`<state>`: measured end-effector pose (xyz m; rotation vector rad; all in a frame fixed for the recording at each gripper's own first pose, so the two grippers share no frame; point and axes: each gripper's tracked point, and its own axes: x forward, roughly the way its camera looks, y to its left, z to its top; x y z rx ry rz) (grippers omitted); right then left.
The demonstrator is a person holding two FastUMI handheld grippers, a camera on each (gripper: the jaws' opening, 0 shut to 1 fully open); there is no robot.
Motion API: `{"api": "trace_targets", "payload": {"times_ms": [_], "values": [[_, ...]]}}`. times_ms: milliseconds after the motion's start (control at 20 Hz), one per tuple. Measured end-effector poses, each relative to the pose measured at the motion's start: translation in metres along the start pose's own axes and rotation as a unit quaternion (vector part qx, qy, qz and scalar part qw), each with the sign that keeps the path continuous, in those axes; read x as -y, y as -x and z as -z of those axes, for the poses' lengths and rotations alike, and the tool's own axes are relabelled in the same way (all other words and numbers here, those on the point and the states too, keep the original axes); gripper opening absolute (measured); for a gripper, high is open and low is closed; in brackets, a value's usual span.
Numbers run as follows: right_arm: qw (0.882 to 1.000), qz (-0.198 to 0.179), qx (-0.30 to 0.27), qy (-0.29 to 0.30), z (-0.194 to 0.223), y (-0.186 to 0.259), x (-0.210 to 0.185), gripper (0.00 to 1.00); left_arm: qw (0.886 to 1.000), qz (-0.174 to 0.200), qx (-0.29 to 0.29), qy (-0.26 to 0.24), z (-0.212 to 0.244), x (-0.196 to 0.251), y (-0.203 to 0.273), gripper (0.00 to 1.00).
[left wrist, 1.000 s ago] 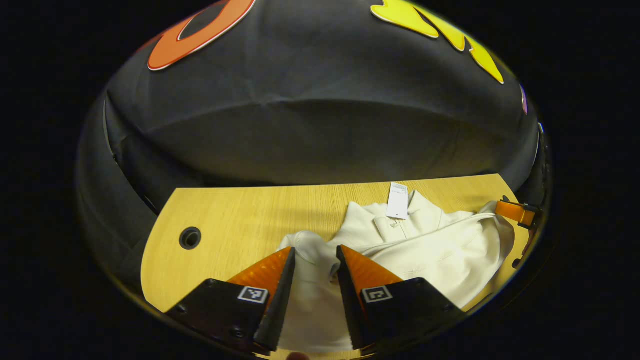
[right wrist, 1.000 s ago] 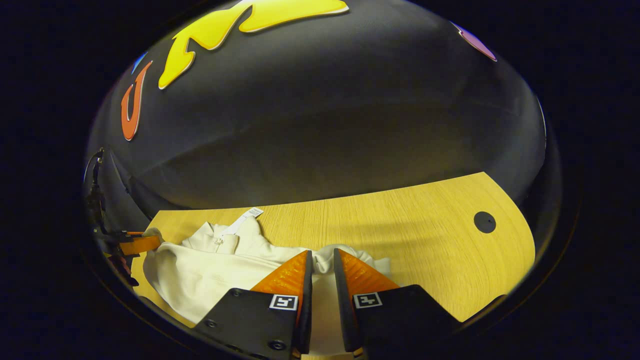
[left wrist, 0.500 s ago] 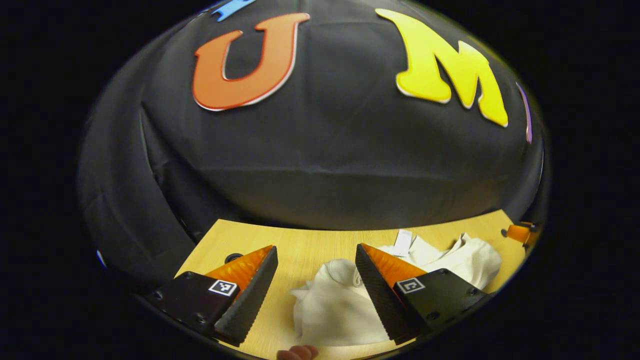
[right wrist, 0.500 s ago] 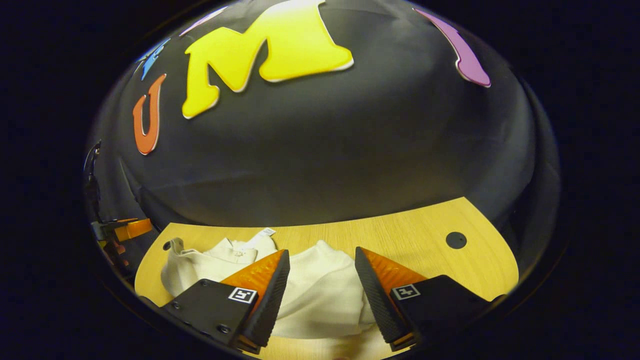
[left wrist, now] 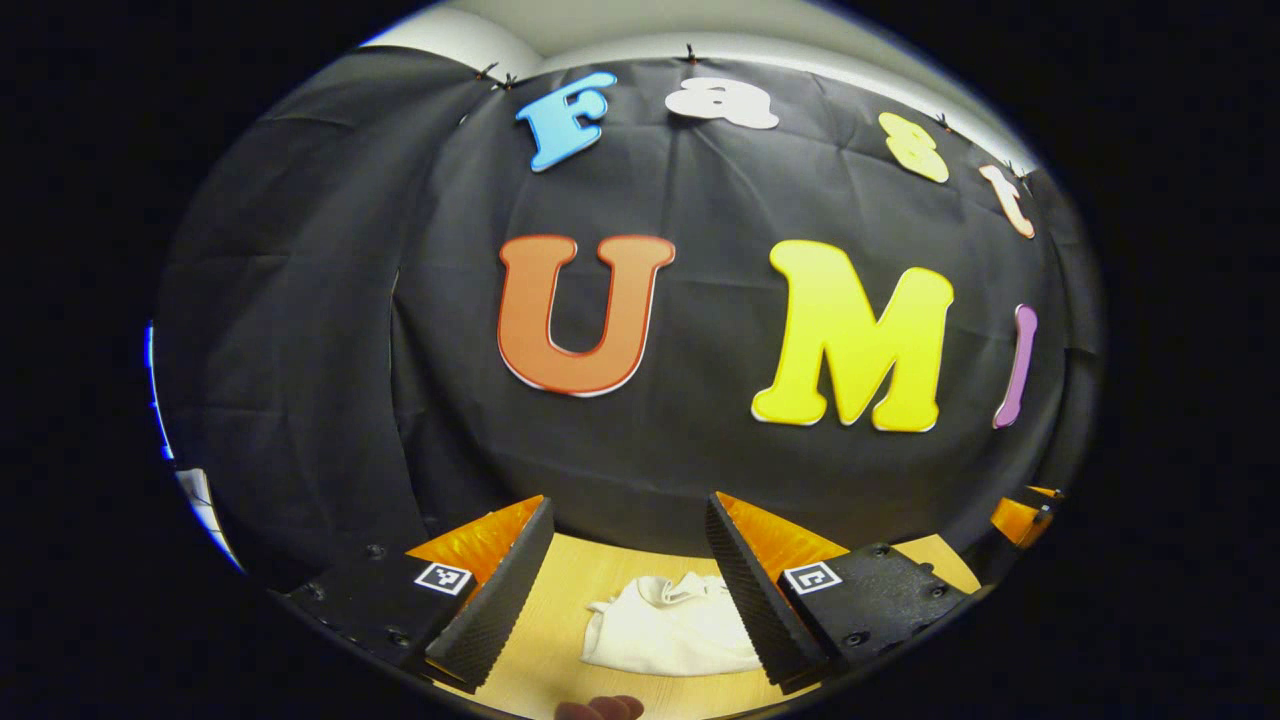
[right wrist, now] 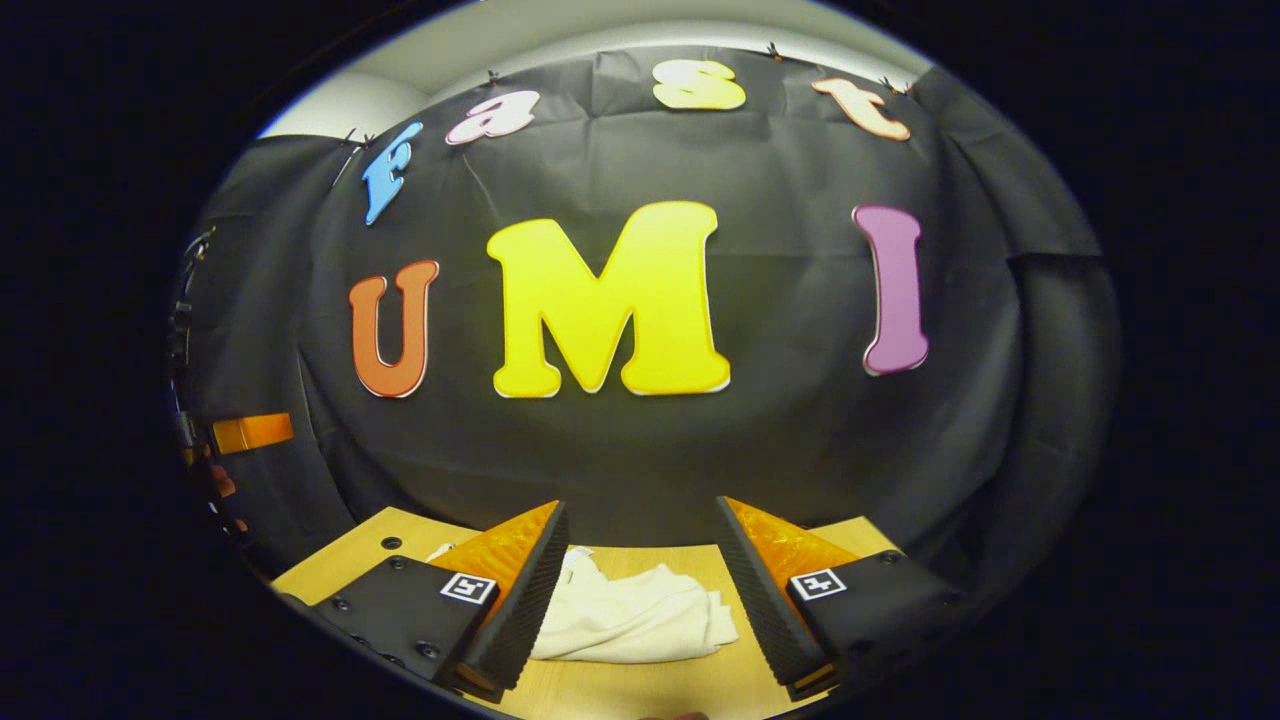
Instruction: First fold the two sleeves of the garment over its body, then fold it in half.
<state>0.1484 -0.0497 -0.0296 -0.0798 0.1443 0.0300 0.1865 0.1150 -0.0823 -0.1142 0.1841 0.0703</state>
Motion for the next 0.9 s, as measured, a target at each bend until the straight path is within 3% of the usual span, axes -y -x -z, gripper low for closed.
{"api": "trace_targets", "payload": {"times_ms": [200, 350, 650, 900], "values": [[0.998, 0.002, 0.058, 0.011, -0.041, 0.041, -0.023, 0.89, 0.999, 0.014, 0.046, -0.005, -0.039, 0.015, 0.052, 0.97], [0.996, -0.006, 0.084, 0.021, -0.056, 0.074, -0.044, 0.89, 0.998, 0.035, 0.05, -0.005, -0.042, 0.027, 0.081, 0.97], [0.998, -0.014, 0.053, 0.035, -0.035, 0.1, -0.071, 0.9, 0.996, 0.067, 0.051, -0.037, -0.031, 0.047, 0.111, 0.97], [0.997, -0.008, 0.069, 0.029, -0.049, 0.109, -0.085, 0.9, 0.994, 0.083, 0.047, -0.043, -0.028, 0.046, 0.123, 0.97]]}}
